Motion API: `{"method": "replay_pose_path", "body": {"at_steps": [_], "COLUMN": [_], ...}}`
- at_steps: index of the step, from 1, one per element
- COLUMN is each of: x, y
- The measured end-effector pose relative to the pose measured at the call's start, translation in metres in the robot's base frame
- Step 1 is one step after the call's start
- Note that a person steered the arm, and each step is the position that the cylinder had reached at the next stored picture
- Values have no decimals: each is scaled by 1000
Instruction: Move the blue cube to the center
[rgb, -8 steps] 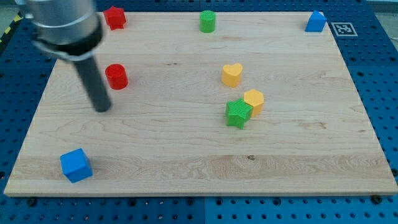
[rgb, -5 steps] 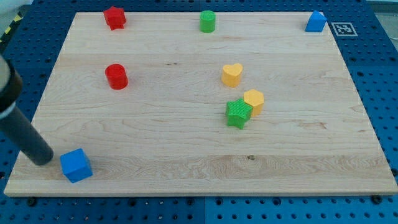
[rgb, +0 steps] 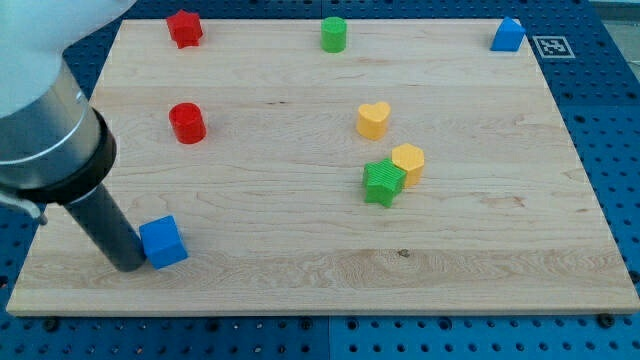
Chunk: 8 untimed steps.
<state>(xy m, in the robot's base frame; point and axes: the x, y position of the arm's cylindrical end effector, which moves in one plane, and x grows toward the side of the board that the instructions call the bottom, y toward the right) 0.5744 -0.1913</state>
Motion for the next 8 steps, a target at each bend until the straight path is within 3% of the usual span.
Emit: {"method": "replay_pose_path", "body": {"at_steps": [4,8], "x": [-23,-102], "y": [99,203]}}
